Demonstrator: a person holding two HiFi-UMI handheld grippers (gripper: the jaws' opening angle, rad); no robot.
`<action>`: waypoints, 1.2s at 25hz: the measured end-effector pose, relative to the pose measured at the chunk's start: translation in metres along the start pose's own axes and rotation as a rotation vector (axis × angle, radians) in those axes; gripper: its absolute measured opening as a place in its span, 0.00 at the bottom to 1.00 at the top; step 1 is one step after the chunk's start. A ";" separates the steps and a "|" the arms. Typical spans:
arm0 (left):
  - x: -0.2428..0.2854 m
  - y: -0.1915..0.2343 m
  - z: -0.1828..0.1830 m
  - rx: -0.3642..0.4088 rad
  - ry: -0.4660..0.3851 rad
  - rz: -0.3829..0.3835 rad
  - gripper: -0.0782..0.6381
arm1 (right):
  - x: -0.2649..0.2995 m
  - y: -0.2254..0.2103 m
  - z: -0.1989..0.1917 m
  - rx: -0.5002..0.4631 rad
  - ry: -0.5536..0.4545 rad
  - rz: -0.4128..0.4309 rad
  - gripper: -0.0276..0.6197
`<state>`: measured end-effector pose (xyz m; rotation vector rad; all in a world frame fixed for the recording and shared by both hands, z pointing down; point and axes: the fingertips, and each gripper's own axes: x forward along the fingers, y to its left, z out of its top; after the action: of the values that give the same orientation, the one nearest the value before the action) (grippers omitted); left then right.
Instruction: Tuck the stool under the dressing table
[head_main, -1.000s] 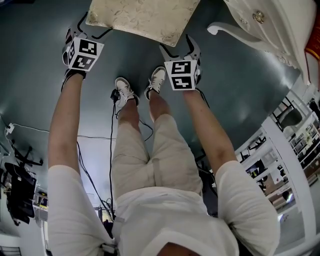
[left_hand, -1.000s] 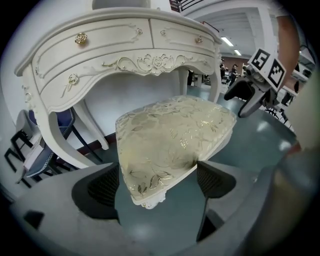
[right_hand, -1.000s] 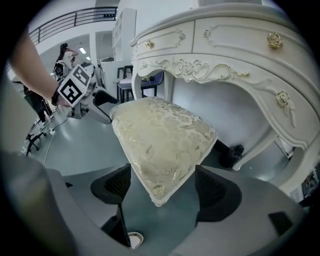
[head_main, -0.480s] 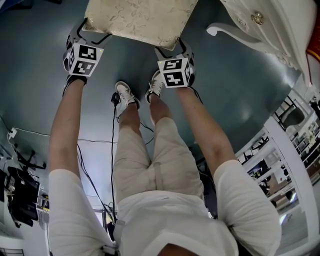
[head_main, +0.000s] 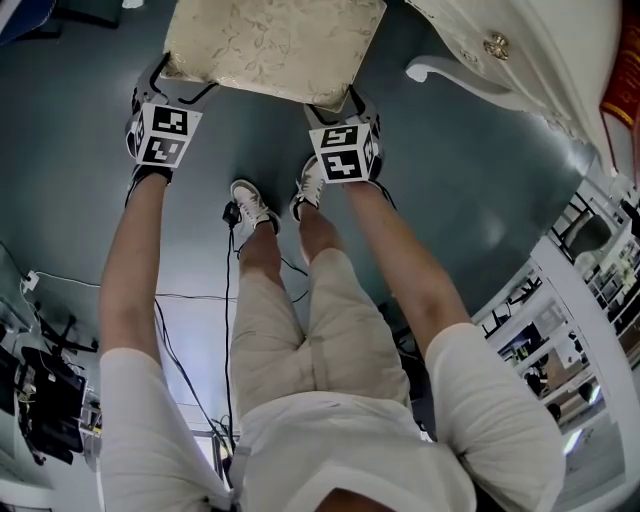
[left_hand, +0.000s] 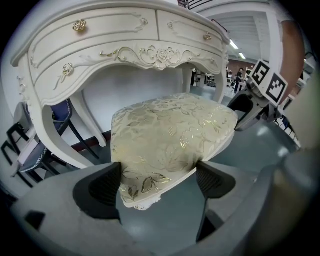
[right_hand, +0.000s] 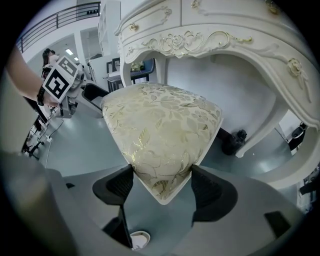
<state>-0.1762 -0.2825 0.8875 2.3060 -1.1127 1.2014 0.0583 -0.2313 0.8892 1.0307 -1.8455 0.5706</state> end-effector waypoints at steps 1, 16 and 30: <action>0.002 0.003 0.005 0.002 0.000 0.000 0.78 | 0.001 -0.003 0.004 0.002 -0.002 0.000 0.60; 0.020 0.011 0.015 -0.003 0.019 -0.039 0.77 | 0.011 -0.019 0.014 -0.001 -0.064 0.026 0.62; 0.034 0.023 0.036 -0.004 0.038 -0.033 0.77 | 0.021 -0.039 0.028 0.023 -0.061 0.017 0.62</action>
<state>-0.1615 -0.3353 0.8913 2.2803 -1.0592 1.2245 0.0722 -0.2815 0.8926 1.0592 -1.9062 0.5772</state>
